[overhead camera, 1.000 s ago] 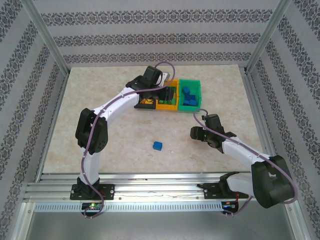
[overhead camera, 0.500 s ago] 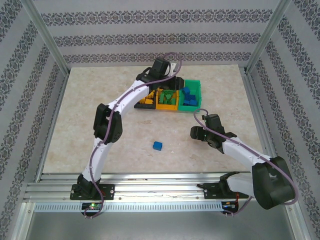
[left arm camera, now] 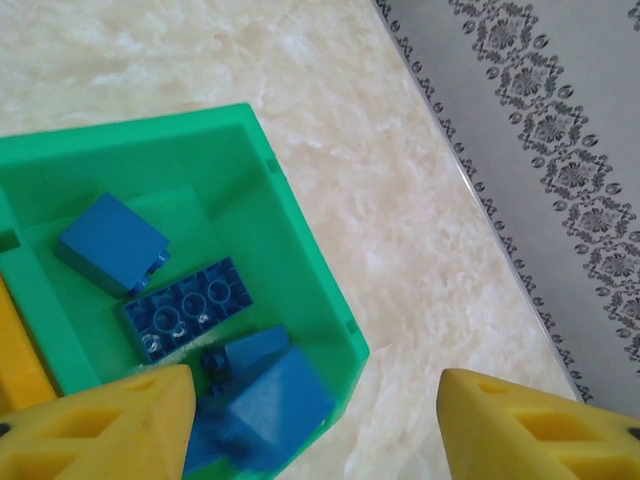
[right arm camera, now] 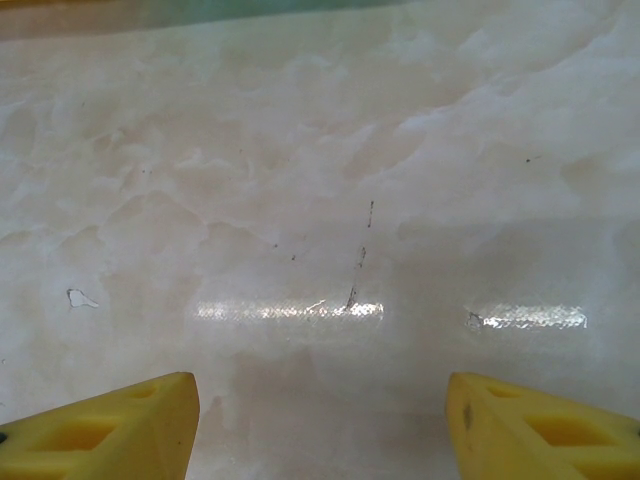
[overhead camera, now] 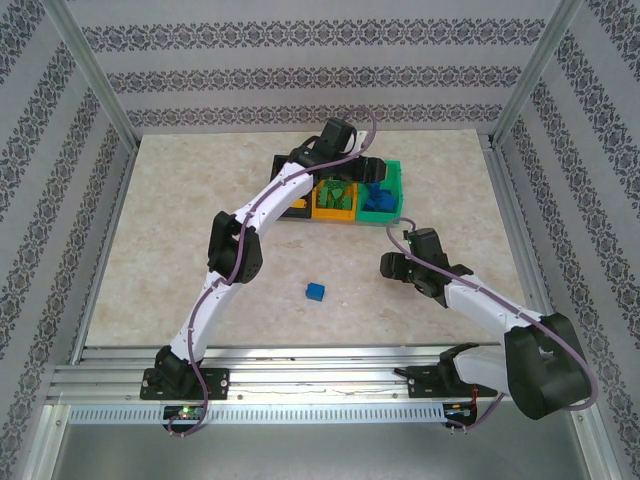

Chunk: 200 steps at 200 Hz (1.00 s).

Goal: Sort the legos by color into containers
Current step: Place the lego in the container, then pick up the lego from the bottom-center of the table.

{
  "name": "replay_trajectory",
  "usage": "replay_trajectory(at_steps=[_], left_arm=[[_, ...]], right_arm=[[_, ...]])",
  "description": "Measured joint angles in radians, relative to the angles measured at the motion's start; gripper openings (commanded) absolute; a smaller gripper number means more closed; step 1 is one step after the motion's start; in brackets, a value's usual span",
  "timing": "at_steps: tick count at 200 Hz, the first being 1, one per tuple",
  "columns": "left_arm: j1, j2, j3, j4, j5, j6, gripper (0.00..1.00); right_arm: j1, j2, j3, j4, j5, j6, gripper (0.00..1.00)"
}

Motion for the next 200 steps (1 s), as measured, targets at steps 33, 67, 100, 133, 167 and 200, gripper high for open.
replay_trajectory(at_steps=[33, 67, 100, 133, 167, 200], left_arm=[[0.000, -0.080, -0.130, -0.022, 0.006, 0.033, 0.71], [0.004, -0.346, -0.522, 0.080, -0.002, 0.048, 0.70], [0.038, -0.636, -0.961, 0.314, -0.011, 0.015, 0.70], [0.129, -0.855, -1.334, 0.486, -0.054, -0.029, 0.70], [0.181, -0.981, -1.583, 0.538, -0.092, -0.063, 0.70], [0.181, -1.061, -1.735, 0.570, -0.112, -0.097, 0.70]], right_arm=[[0.010, 0.007, 0.000, 0.000, 0.008, -0.002, 0.67], [0.019, 0.013, 0.000, -0.003, 0.014, -0.003, 0.67], [0.031, 0.020, 0.003, -0.008, 0.018, -0.003, 0.67], [0.063, 0.058, 0.027, -0.013, 0.019, -0.015, 0.67], [0.115, 0.063, 0.042, -0.020, 0.045, -0.030, 0.67], [0.128, 0.063, 0.048, -0.032, 0.062, -0.037, 0.67]])
